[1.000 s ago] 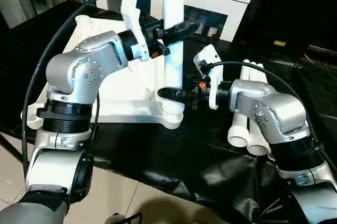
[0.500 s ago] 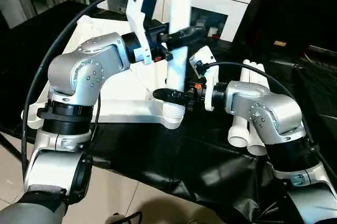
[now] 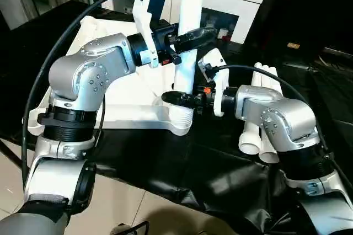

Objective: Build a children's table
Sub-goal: Pick table leg

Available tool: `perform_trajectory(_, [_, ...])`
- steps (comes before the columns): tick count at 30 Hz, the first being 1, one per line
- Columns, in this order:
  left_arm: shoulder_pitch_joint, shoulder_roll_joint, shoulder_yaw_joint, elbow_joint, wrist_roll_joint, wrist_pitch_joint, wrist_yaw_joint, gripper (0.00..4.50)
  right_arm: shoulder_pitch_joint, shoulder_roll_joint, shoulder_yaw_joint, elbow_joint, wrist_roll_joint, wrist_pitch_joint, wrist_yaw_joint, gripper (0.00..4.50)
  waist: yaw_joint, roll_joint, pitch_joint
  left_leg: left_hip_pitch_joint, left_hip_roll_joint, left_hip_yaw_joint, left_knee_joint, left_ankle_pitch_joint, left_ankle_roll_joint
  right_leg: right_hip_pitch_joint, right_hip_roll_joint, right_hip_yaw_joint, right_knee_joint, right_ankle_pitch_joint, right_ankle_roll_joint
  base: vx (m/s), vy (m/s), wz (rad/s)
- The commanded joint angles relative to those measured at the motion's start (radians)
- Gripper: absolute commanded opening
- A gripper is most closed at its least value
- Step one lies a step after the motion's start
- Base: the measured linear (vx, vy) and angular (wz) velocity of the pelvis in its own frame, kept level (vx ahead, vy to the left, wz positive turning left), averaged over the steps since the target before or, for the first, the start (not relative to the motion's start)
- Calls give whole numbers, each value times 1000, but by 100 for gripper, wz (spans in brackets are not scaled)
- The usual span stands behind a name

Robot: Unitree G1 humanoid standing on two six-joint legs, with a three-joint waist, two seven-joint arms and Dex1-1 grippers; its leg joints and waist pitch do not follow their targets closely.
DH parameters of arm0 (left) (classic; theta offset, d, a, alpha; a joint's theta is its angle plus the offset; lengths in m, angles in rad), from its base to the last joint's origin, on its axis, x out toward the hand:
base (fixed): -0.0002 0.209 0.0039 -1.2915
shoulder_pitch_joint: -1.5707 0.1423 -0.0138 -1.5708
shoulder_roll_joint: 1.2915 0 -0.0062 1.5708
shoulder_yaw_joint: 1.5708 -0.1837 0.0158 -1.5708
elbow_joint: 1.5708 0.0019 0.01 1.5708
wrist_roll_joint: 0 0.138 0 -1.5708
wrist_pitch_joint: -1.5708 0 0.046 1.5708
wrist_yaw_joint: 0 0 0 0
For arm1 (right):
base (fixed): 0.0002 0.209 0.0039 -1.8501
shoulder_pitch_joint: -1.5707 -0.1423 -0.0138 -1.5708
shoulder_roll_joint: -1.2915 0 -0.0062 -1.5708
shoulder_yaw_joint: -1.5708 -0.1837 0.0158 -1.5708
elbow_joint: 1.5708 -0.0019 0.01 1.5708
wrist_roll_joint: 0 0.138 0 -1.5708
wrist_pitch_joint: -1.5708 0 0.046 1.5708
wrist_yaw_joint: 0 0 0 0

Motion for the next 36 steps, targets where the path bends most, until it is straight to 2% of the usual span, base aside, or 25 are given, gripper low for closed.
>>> perform_trajectory(1, [3,3,-11,-20,17,-1,-2,181,0,0,-30,7,11,7,-18,188,0,23,-79,10,26,-5,-72,-79,-50,68,-80,51,-64,-12,-189,0,0,0])
perform_trajectory(2, [-2,-6,-2,-8,25,7,36,237,0,3,-34,9,10,2,-22,188,0,24,-79,10,26,-5,-72,-79,-51,68,-80,51,-63,-12,-189,0,0,0])
perform_trajectory(6, [5,-23,35,-16,-23,22,33,269,1,20,-53,18,11,-13,-43,187,-1,23,-80,9,25,-5,-72,-82,-54,68,-80,51,-65,-19,-193,0,0,0])
perform_trajectory(7, [8,-33,44,-16,-13,-4,54,280,1,26,-60,20,13,-15,-49,187,-1,18,-79,8,25,-4,-72,-80,-52,69,-80,51,-65,-18,-192,0,0,0])
perform_trajectory(10, [15,-58,67,-11,17,-83,101,289,1,40,-79,23,22,-19,-63,187,1,19,-80,8,26,-5,-72,-72,-47,70,-80,51,-64,2,-192,0,0,0])
perform_trajectory(12, [13,-100,127,-7,2,-168,141,289,-2,57,-102,25,35,-23,-77,187,0,13,-81,7,26,-5,-72,-67,-41,72,-82,50,-65,7,-193,0,0,0])
perform_trajectory(13, [12,-106,136,-6,-2,-178,147,289,-3,59,-104,25,37,-24,-79,187,1,15,-81,6,26,-5,-71,-65,-39,72,-83,50,-64,9,-195,0,0,0])
perform_trajectory(14, [-19,-153,232,10,-56,-227,224,289,-8,75,-130,31,52,-29,-93,187,1,14,-81,6,27,-5,-71,-68,-38,72,-82,50,-63,9,-197,0,0,0])
perform_trajectory(15, [-25,-159,249,13,-67,-232,238,289,-9,77,-135,31,54,-31,-95,187,2,12,-82,6,26,-4,-69,-71,-36,73,-84,50,-64,17,-208,0,0,0])
perform_trajectory(16, [-32,-165,270,16,-82,-234,254,289,-10,82,-140,33,57,-34,-100,187,1,11,-80,5,25,-5,-70,-76,-32,72,-82,50,-65,-1,-198,0,0,0])
perform_trajectory(18, [-45,-170,317,27,-105,-252,276,289,-14,96,-148,41,58,-37,-115,187,0,15,-79,7,24,-5,-71,-80,-36,69,-82,50,-68,-25,-184,0,0,0])
perform_trajectory(19, [-48,-174,371,33,-157,-245,293,289,-15,105,-159,51,51,-47,-135,187,0,14,-79,7,24,-5,-70,-81,-41,69,-81,49,-67,-33,-181,0,0,0])
perform_trajectory(23, [-15,-148,424,20,-227,-223,263,289,-11,121,-172,71,24,-72,-179,187,0,17,-80,10,23,-4,-71,-78,-49,65,-79,48,-66,-27,-185,0,0,0])
perform_trajectory(25, [41,-95,405,8,-187,-211,222,289,0,121,-170,89,-15,-122,-218,186,-3,23,-78,12,26,-5,-75,-80,-59,60,-79,48,-63,-31,-164,0,0,0])
perform_trajectory(26, [90,-40,350,6,-100,-224,184,289,11,114,-159,96,-46,-175,-225,186,-3,18,-79,13,27,-5,-76,-79,-59,60,-77,47,-65,-38,-155,0,0,0])
perform_trajectory(27, [139,17,281,10,-4,-250,147,289,22,104,-144,102,-75,-217,-228,186,-2,23,-79,14,28,-5,-76,-83,-62,59,-79,47,-64,-45,-145,0,0,0])
perform_trajectory(28, [169,54,236,15,58,-269,123,289,27,99,-133,107,-92,-242,-228,186,-4,24,-77,13,29,-6,-79,-83,-63,58,-78,48,-66,-68,-117,0,0,0])
perform_trajectory(29, [174,59,229,16,65,-272,117,289,28,98,-131,108,-95,-245,-228,186,-3,27,-77,20,30,-4,-79,-88,-66,53,-80,49,-68,-74,-110,0,0,0])
perform_trajectory(30, [253,141,110,26,177,-328,34,289,43,76,-104,127,-132,-287,-220,186,0,25,-77,20,31,-8,-82,-93,-63,52,-82,47,-71,-91,-106,0,0,0])
perform_trajectory(31, [291,190,25,45,251,-373,-9,289,48,72,-101,138,-137,-293,-217,186,-4,25,-75,14,30,-6,-84,-98,-66,55,-79,49,-69,-97,-101,0,0,0])
perform_trajectory(32, [321,231,-47,56,309,-417,-42,289,51,71,-103,144,-137,-291,-216,186,-1,28,-75,22,31,-5,-83,-112,-65,47,-80,51,-71,-106,-98,0,0,0])
perform_trajectory(33, [321,231,-47,56,309,-417,-42,289,51,71,-103,144,-137,-291,-216,186,-3,28,-75,21,31,-7,-85,-119,-64,47,-80,50,-71,-112,-100,0,0,0])
perform_trajectory(34, [347,264,-107,69,353,-465,-88,289,57,77,-117,144,-127,-289,-218,186,-1,31,-77,23,32,-5,-85,-114,-67,47,-83,52,-69,-83,-119,0,0,0])
perform_trajectory(35, [378,292,-185,88,387,-507,-160,289,74,75,-124,140,-117,-292,-206,186,-1,34,-76,17,31,-7,-87,-113,-68,53,-82,52,-66,-69,-126,0,0,0])
perform_trajectory(36, [384,293,-203,95,391,-520,-182,289,81,71,-124,139,-116,-295,-199,186,-2,34,-77,17,31,-6,-87,-115,-71,52,-82,52,-65,-62,-130,0,0,0])
